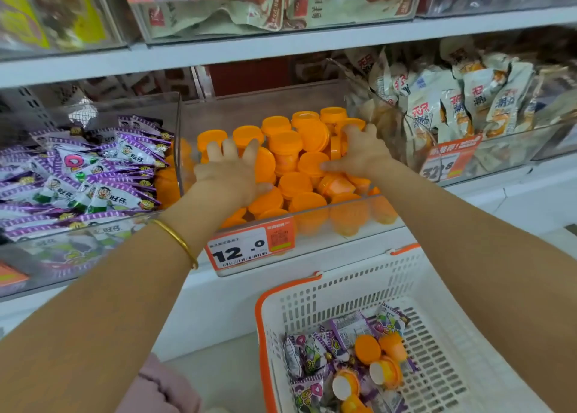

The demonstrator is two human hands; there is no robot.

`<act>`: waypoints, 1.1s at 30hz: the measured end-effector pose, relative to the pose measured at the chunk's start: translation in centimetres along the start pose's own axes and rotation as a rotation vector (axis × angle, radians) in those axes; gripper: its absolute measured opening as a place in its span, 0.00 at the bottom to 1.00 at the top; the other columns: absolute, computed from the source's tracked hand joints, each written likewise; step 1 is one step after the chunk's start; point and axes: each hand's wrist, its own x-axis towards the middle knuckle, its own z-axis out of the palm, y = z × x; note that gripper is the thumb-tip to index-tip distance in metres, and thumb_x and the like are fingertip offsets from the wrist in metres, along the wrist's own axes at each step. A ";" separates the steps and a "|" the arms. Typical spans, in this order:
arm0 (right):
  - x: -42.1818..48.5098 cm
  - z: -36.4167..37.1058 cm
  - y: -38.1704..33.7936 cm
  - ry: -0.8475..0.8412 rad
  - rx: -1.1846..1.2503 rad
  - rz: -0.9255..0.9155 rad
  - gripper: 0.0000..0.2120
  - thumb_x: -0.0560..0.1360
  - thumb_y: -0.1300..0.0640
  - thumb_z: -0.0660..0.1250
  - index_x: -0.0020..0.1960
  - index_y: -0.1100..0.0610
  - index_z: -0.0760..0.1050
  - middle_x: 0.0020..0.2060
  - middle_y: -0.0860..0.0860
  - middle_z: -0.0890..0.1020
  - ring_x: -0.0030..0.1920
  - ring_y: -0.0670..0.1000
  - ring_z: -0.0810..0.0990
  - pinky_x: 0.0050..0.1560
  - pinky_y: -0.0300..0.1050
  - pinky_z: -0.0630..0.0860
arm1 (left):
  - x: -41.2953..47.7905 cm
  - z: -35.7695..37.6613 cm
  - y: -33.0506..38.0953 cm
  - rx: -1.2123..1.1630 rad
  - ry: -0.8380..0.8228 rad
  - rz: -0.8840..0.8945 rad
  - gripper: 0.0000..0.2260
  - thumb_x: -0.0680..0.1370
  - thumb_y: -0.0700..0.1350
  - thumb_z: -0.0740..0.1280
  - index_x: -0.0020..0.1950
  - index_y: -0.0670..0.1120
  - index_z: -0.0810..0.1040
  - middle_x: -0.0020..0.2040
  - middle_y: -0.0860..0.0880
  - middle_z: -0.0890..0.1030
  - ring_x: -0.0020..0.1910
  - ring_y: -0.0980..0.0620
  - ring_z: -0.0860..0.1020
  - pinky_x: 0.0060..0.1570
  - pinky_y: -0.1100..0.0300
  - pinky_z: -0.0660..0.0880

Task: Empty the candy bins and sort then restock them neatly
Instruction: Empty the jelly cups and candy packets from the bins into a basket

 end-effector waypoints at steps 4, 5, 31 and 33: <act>0.2 0.2 0.6 -0.024 0.053 -0.048 0.38 0.66 0.46 0.77 0.69 0.54 0.62 0.65 0.61 0.64 0.62 0.66 0.70 0.62 0.59 0.70 | 0.0 0.5 0.1 0.064 0.149 0.045 0.37 0.74 0.62 0.66 0.75 0.53 0.50 0.71 0.41 0.57 0.69 0.37 0.58 0.54 0.46 0.71; 0.2 0.3 0.7 -0.011 0.061 -0.053 0.37 0.65 0.47 0.77 0.67 0.55 0.63 0.64 0.61 0.67 0.62 0.65 0.70 0.61 0.59 0.71 | 0.0 0.5 0.2 0.065 0.174 0.045 0.36 0.74 0.60 0.67 0.75 0.51 0.52 0.71 0.41 0.58 0.69 0.37 0.58 0.53 0.47 0.72; -0.5 1.9 -3.3 0.022 0.174 -0.195 0.43 0.65 0.60 0.78 0.70 0.55 0.55 0.55 0.62 0.76 0.54 0.63 0.77 0.50 0.59 0.77 | -1.8 0.1 0.3 -1.320 0.138 -0.010 0.25 0.79 0.51 0.65 0.74 0.47 0.62 0.70 0.45 0.68 0.65 0.48 0.69 0.52 0.59 0.67; -0.6 1.8 -3.3 0.033 0.174 -0.195 0.42 0.66 0.61 0.78 0.70 0.55 0.55 0.52 0.61 0.78 0.51 0.62 0.78 0.48 0.59 0.78 | -2.0 0.3 0.4 -1.320 0.133 -0.013 0.25 0.79 0.51 0.64 0.74 0.48 0.62 0.70 0.45 0.67 0.66 0.47 0.69 0.52 0.58 0.66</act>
